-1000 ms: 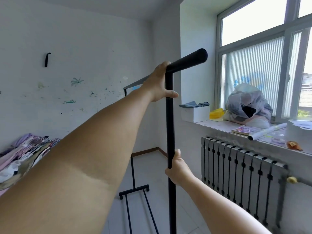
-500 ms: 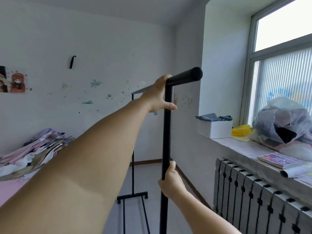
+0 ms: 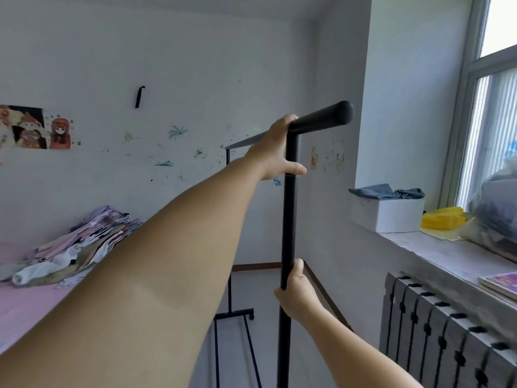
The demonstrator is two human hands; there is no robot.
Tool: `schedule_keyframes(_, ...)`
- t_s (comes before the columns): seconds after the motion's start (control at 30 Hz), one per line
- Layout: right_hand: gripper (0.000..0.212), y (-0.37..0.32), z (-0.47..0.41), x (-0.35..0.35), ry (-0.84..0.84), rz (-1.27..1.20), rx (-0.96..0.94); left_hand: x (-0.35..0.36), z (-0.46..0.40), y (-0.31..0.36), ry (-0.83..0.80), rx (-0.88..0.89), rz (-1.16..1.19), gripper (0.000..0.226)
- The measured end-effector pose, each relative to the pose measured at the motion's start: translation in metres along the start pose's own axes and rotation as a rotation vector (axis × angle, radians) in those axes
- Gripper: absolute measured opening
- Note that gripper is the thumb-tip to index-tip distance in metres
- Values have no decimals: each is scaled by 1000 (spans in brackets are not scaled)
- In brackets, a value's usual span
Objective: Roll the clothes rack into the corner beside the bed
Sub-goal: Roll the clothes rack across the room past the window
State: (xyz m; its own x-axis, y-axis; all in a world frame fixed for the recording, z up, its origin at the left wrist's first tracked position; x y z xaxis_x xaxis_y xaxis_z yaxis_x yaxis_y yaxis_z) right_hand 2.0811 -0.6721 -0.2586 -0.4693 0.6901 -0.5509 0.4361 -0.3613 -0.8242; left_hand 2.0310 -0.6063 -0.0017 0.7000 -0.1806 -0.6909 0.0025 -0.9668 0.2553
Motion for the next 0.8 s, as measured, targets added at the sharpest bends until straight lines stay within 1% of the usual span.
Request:
schedule_keyframes(0.13,56,10,-44,-6,-10,7,-5,25,-31,-15,-3,1,4,86)
schedule_keyframes(0.33,59,26,-121,-13,-31,21,-2,66,-87,-52,37,12,-33,85)
schedule_keyframes(0.4,56,29,-146,-13,-39,17,-9,80,-107,-67,48,17,-38,83)
schedule_keyframes(0.47,49,31,-173,-13,-45,5,-20,93,-126,-82,47,20,-38,82)
schedule_keyframes(0.63,35,33,-239,-3,-57,-15,-58,115,-165,-128,42,-7,-27,85)
schedule_keyframes(0.8,32,35,-291,9,-92,-31,-85,133,-197,-165,50,-43,-59,86)
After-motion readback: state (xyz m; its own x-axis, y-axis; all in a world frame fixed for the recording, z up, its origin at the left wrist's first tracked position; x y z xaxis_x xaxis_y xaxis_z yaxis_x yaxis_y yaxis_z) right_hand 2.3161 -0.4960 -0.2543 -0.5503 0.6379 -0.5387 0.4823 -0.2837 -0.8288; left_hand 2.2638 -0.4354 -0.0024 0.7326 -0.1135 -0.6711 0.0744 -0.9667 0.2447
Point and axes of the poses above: each hand's wrist, its own z-axis away from the middle knuckle, its own x-axis out of the palm, y = z × x, the point moved 6 cm from there along -z, towards the middle knuckle, and after that the axes turned 8 degrees about -z, right-handed, at the moved point
